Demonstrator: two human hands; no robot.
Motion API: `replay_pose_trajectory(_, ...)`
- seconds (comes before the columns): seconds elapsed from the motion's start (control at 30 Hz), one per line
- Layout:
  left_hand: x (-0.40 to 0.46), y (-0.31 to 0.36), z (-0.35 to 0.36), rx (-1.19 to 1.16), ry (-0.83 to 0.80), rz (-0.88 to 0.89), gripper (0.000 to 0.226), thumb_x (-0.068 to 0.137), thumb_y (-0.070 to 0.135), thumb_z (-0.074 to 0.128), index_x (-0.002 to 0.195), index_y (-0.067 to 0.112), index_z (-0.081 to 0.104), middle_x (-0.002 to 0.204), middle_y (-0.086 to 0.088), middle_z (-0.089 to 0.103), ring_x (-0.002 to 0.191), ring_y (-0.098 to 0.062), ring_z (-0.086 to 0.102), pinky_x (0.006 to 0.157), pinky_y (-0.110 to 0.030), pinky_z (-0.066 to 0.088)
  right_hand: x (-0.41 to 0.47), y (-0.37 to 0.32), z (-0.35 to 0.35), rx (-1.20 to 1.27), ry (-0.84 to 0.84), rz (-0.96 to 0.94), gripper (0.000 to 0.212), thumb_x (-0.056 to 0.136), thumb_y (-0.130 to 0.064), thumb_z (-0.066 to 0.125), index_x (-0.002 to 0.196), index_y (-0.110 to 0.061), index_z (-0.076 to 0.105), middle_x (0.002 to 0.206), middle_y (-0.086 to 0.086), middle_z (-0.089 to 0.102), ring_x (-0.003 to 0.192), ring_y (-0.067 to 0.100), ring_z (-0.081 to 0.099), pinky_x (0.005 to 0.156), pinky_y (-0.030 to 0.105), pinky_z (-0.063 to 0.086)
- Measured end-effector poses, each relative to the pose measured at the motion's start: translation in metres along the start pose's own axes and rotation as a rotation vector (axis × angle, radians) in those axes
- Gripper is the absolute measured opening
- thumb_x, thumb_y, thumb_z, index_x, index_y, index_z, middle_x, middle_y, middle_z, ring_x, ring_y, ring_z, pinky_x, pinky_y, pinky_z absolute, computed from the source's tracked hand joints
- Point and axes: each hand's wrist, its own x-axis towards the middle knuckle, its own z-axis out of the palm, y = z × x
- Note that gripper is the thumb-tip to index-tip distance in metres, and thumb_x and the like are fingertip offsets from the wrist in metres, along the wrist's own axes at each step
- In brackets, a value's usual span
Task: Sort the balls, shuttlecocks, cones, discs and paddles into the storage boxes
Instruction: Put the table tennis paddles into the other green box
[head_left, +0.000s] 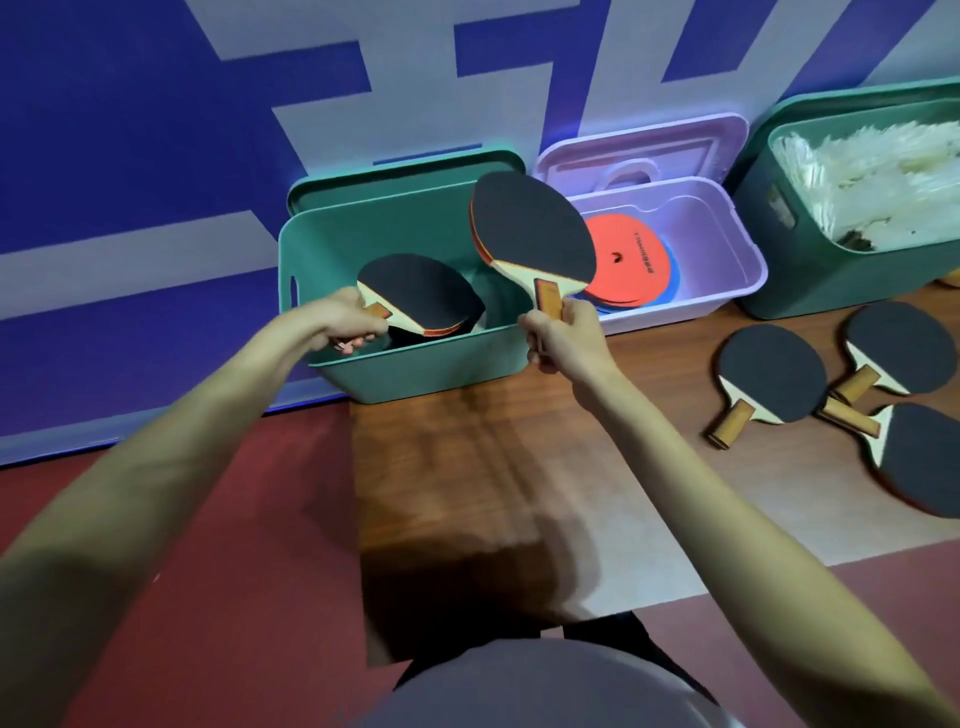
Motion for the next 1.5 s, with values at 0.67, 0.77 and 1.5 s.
replay_pose_trajectory(0.67, 0.073, -0.023, 0.018, 0.538, -0.158, 0.035, 0.029, 0.088, 0.026, 0.067, 0.100, 0.005, 0.052, 0.099, -0.011, 0.059, 0.086, -0.022, 0.062, 0.072, -0.028, 0.047, 0.037, -0.018, 0.016, -0.467, -0.172, 0.022, 0.025, 0.082, -0.002, 0.054, 0.063, -0.010, 0.040, 0.054, 0.008, 0.042, 0.033, 0.014, 0.039, 0.037, 0.019, 0.027)
replay_pose_trajectory(0.77, 0.069, -0.028, 0.015, 0.738, -0.126, 0.084, 0.032, 0.091, 0.012, 0.056, 0.121, 0.002, 0.052, 0.123, -0.014, 0.058, 0.113, -0.031, 0.056, 0.088, -0.030, 0.044, 0.051, -0.022, 0.024, -0.549, -0.239, 0.028, 0.025, 0.081, -0.002, 0.054, 0.061, -0.009, 0.041, 0.054, 0.010, 0.045, 0.039, 0.019, 0.040, 0.039, 0.021, 0.030)
replay_pose_trajectory(1.5, 0.021, -0.051, -0.011, 0.323, 0.148, 0.362, 0.021, 0.092, 0.021, 0.056, 0.112, 0.017, 0.061, 0.097, -0.001, 0.069, 0.093, -0.020, 0.061, 0.082, -0.033, 0.047, 0.111, -0.004, 0.090, -1.118, -0.456, 0.113, 0.023, 0.087, -0.027, 0.065, 0.092, -0.007, 0.055, 0.091, 0.008, 0.057, 0.080, 0.023, 0.054, 0.067, 0.028, 0.040)
